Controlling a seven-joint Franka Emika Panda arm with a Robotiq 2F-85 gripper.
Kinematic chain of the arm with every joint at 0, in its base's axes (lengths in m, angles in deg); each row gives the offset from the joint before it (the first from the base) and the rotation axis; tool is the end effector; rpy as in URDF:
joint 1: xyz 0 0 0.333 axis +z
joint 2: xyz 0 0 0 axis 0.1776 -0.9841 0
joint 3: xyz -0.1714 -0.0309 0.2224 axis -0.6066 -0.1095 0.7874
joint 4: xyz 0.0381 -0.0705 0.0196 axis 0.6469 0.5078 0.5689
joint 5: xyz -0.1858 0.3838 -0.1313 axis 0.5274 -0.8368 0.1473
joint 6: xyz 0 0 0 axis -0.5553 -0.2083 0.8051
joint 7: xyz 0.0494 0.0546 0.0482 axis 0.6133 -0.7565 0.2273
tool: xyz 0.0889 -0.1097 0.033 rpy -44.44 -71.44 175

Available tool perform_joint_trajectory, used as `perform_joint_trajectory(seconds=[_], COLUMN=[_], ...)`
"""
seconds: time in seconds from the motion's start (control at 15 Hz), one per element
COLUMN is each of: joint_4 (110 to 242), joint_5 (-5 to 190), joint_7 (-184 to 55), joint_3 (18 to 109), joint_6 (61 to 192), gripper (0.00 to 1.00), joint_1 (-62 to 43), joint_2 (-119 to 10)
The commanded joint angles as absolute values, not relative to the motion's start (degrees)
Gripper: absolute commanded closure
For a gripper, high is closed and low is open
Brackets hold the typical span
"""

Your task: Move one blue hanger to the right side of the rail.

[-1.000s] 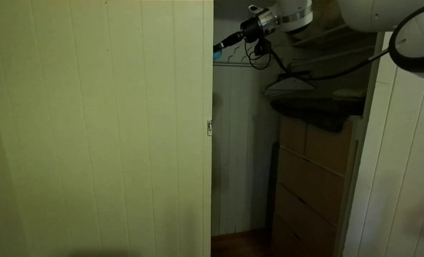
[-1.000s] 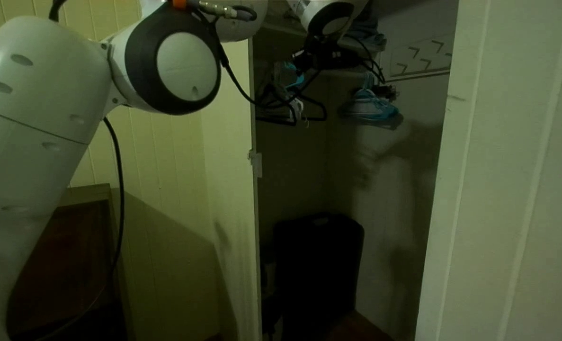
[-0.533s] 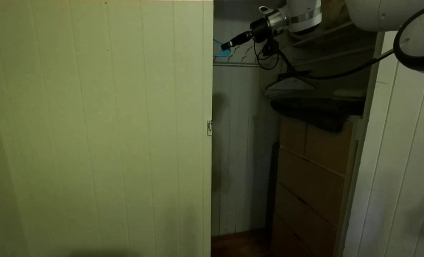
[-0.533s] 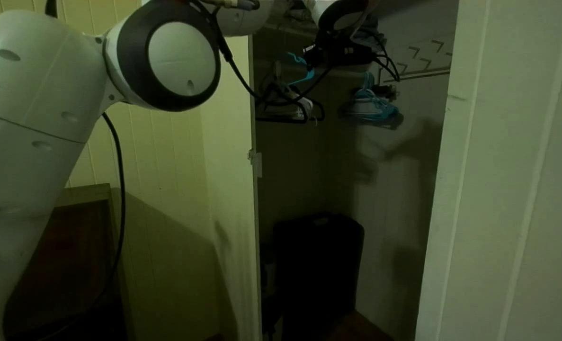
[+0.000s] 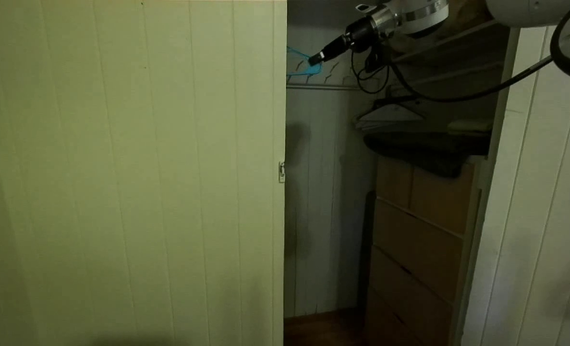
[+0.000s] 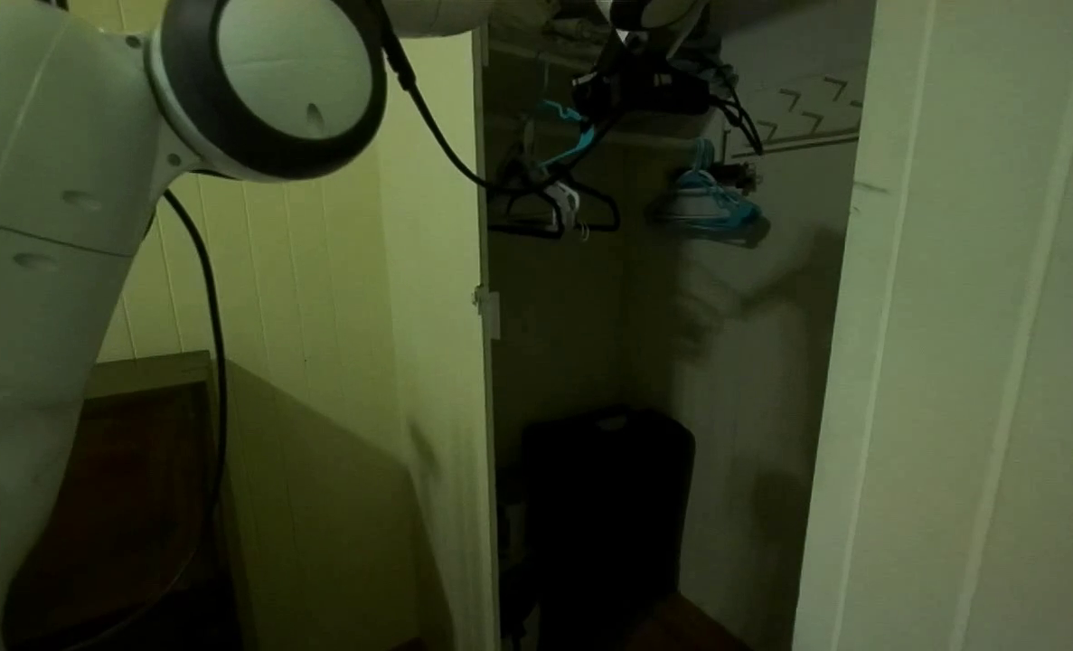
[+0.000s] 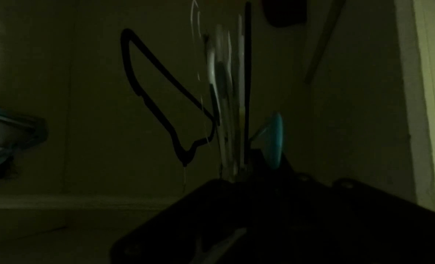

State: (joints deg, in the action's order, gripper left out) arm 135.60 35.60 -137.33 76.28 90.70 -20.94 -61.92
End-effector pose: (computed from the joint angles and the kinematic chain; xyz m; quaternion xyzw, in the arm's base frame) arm 0.7208 0.0497 0.7065 -0.7119 -0.4795 -0.4251 0.2873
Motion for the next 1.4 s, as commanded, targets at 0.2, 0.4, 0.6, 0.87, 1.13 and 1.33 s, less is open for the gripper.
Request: perform_joint_trajectory(seconds=[0.2, 0.4, 0.6, 0.87, 1.13, 1.33], joint_4=[147.1, 151.3, 155.1, 161.6, 165.1, 163.9], joint_5=[37.1, 36.8, 36.8, 36.7, 44.2, 50.7], joint_7=[-133.1, -131.9, -130.7, -129.8, -132.0, -132.0], joint_3=[73.1, 72.2, 71.6, 71.0, 71.2, 71.3], joint_6=[91.2, 94.5, 97.9, 105.9, 113.8, 117.1], gripper=[0.98, 0.98, 0.98, 0.98, 0.98, 0.98], joint_1=[-22.8, -22.6, -22.7, -22.8, -22.8, -22.8], joint_2=[-49.5, -45.3, -41.5, -36.2, -35.4, -38.4])
